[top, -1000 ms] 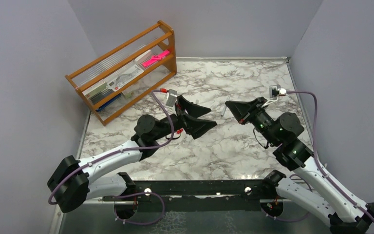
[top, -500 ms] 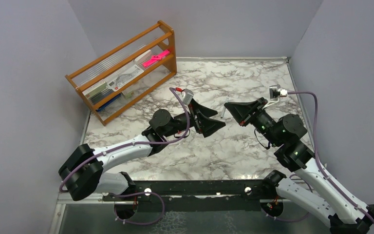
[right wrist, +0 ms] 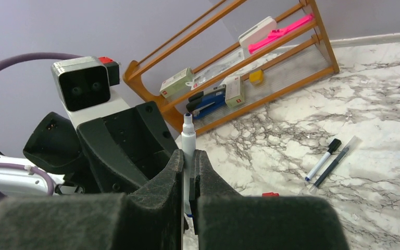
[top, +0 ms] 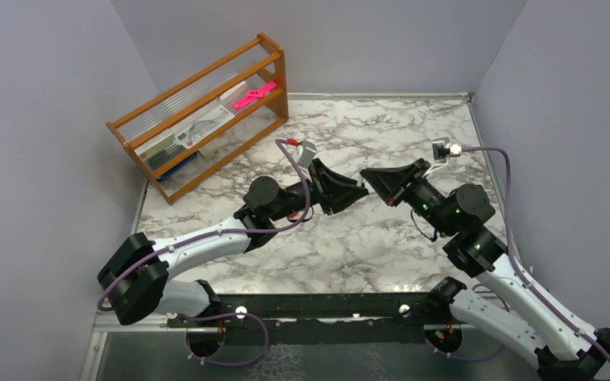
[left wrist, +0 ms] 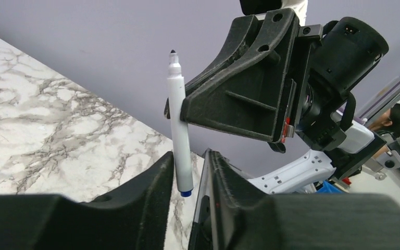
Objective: Insert the pens into the pen caps
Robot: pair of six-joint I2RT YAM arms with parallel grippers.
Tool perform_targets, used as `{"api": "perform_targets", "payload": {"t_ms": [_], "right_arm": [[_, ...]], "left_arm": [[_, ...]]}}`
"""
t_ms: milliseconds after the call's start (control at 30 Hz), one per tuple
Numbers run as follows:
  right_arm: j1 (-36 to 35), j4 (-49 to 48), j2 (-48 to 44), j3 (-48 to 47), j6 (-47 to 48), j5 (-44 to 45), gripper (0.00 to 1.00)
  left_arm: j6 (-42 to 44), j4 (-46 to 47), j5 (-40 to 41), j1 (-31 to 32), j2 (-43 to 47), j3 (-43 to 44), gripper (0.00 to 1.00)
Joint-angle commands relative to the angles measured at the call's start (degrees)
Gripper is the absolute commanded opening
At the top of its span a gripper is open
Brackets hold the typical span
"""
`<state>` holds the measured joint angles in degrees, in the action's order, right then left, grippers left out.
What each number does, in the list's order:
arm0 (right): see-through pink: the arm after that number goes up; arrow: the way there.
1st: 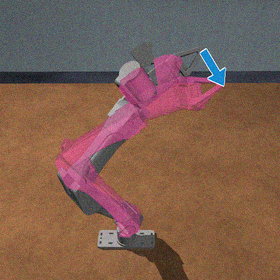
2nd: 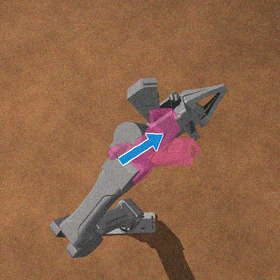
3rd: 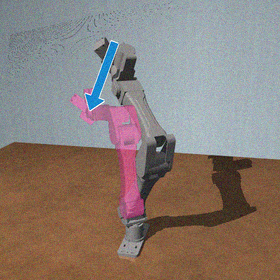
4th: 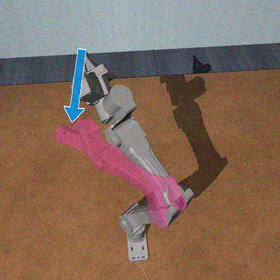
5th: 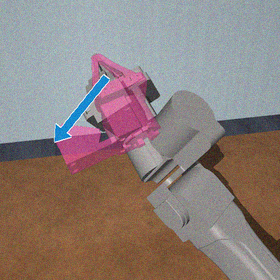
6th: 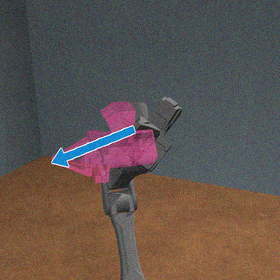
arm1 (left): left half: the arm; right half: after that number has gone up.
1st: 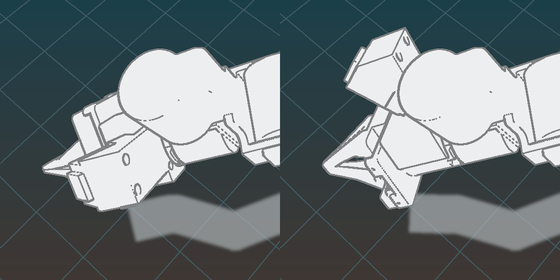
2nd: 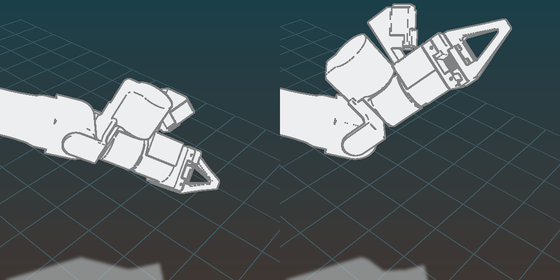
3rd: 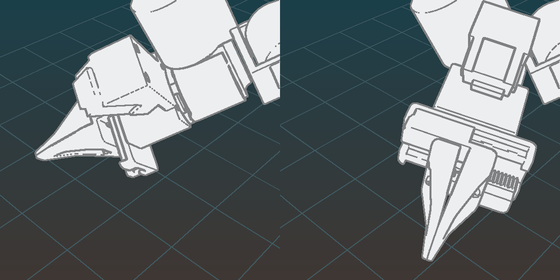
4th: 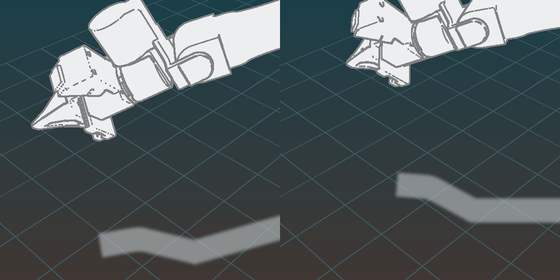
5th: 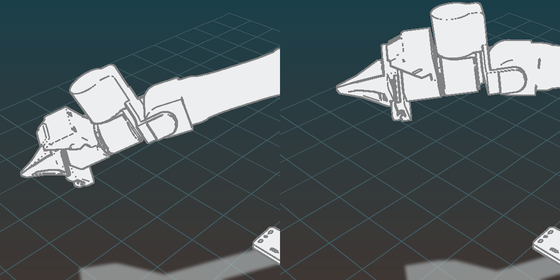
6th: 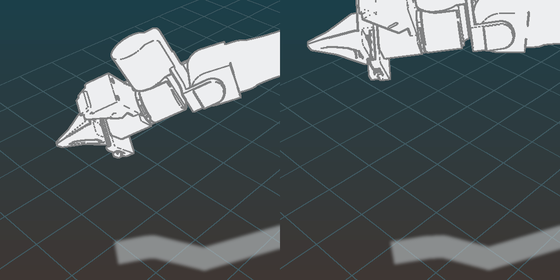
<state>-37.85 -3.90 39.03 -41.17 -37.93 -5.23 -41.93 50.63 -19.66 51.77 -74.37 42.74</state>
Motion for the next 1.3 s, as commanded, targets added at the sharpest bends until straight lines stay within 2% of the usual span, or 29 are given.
{"api": "perform_targets", "payload": {"t_ms": [0, 67, 133, 167, 300, 333, 400, 467, 633, 667, 800, 833, 867, 900, 933, 967, 1100, 1267], "right_arm": [[0.0, -2.0, 0.3, 0.8, -0.2, -2.3, 0.01], [0.0, -1.8, 0.6, 0.9, 0.0, -2.3, 0.01], [0.0, -1.9, 0.9, 1.1, -0.2, -2.6, 0.01], [0.0, -2.2, 0.9, 1.4, -0.3, -2.8, 0.01], [0.0, -2.5, 1.0, 1.2, 0.3, -2.7, 0.01], [0.0, -2.3, 1.0, 0.9, 0.9, -2.6, 0.05], [0.0, -1.9, 1.2, 0.0, 3.4, -3.1, 0.20], [0.0, -0.4, 1.2, -1.3, 4.5, -2.9, 0.29], [0.0, 1.0, 1.3, -2.6, 5.1, -0.2, 0.31], [0.0, 1.0, 1.4, -2.7, 5.1, 0.0, 0.29], [0.0, 0.9, 1.8, -2.9, 4.5, -0.8, 0.02], [0.0, 1.0, 1.7, -2.8, 4.3, -1.1, 0.01], [0.0, 0.9, 1.7, -2.6, 4.2, -1.5, 0.01], [0.0, 0.7, 1.7, -2.3, 4.1, -1.9, 0.01], [0.0, 0.5, 1.7, -2.2, 3.9, -2.7, 0.01], [0.0, 0.0, 1.7, -1.8, 3.7, -3.4, 0.01], [0.0, -1.2, 1.9, -0.3, 2.4, -5.3, 0.01], [0.0, -1.6, 1.1, 0.7, 1.2, -5.8, 0.01]], "left_arm": [[-1.1, 3.0, 1.1, 0.6, -0.6, 1.5, 0.30], [-1.4, 3.3, 1.2, 0.6, -0.6, 1.6, 0.25], [-1.8, 3.3, 1.1, 0.7, -0.6, 1.6, 0.06], [-2.0, 3.4, 1.1, 0.7, -0.8, 1.6, 0.00], [-1.3, 3.4, 0.9, 0.7, -0.7, 1.0, 0.00], [-0.6, 3.3, 0.5, 0.8, -0.6, 0.9, 0.00], [1.0, 1.0, -0.9, 0.8, -0.7, 1.3, 0.00], [1.9, -1.2, -2.7, 0.7, -1.1, 2.3, 0.00], [1.6, -1.3, -5.8, 0.9, -1.8, 2.3, 0.00], [1.5, -1.3, -6.0, 0.9, -1.7, 2.2, 0.00], [1.0, -1.3, -5.8, 1.0, -1.0, 2.1, 0.00], [1.0, -1.3, -5.5, 1.0, -0.8, 1.9, 0.00], [0.9, -1.3, -5.0, 0.9, -0.6, 1.9, 0.09], [0.9, -1.3, -4.3, 0.9, -0.2, 1.8, 0.26], [0.8, -1.3, -3.4, 0.9, 0.2, 1.6, 0.37], [0.9, -1.2, -2.7, 0.9, 0.5, 1.5, 0.43], [1.1, -1.1, -1.3, 1.0, 0.9, 1.9, 0.42], [0.5, -0.9, -1.4, 0.9, 0.5, 2.0, 0.20]]}}
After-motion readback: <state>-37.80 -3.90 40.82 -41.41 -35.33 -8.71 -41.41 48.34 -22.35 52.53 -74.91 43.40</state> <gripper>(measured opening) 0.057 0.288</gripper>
